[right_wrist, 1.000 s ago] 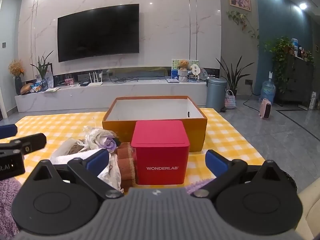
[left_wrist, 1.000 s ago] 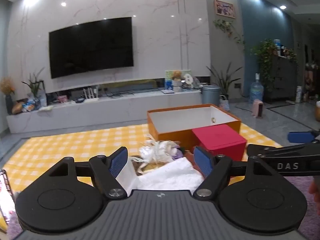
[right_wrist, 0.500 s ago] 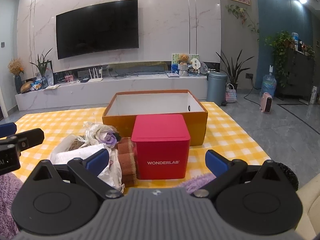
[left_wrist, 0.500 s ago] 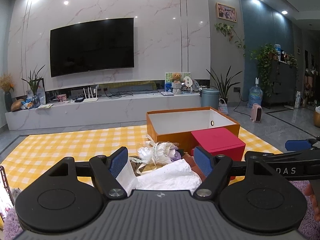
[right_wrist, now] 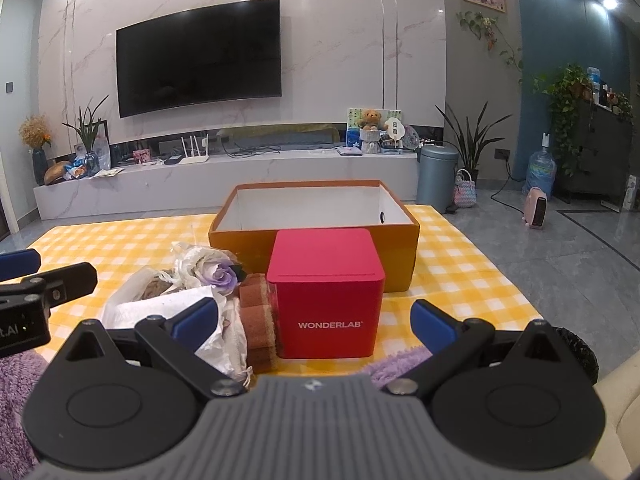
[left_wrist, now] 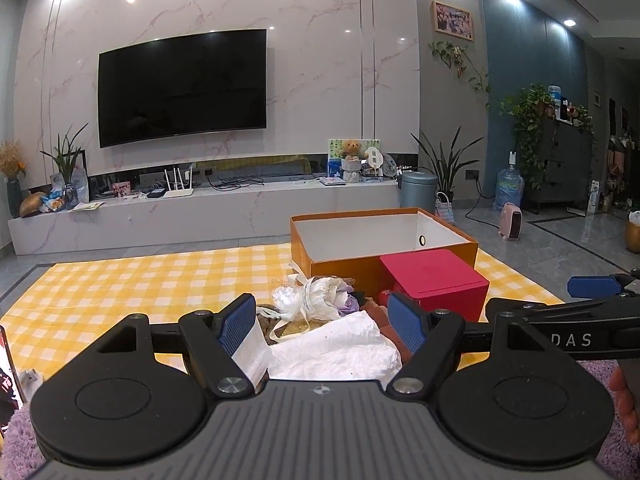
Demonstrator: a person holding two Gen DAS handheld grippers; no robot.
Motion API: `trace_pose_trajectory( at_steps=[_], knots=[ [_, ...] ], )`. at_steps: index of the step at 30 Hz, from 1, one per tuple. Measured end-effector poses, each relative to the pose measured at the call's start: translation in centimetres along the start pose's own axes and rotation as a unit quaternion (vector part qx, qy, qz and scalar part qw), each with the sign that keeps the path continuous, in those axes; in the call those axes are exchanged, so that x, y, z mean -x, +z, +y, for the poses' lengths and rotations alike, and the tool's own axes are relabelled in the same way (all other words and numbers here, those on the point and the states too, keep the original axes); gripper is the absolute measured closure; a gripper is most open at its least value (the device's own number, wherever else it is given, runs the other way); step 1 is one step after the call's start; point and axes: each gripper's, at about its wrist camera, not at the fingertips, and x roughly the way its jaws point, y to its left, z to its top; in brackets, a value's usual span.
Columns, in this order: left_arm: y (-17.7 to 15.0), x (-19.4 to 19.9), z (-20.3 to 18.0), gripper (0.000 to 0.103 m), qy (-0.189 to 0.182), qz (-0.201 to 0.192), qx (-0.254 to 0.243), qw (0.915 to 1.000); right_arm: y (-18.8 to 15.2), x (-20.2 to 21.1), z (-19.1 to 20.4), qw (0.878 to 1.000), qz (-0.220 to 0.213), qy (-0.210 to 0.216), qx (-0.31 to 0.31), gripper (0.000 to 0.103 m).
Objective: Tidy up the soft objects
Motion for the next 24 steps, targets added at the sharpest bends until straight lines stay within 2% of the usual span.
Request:
trace_pose_trajectory(
  at_steps=[24],
  knots=[
    [-0.21, 0.21, 0.02, 0.014, 0.002, -0.002, 0.002, 1.0, -0.07, 0.11, 0.0, 1.0, 0.002, 0.0, 0.0, 0.003]
  ],
)
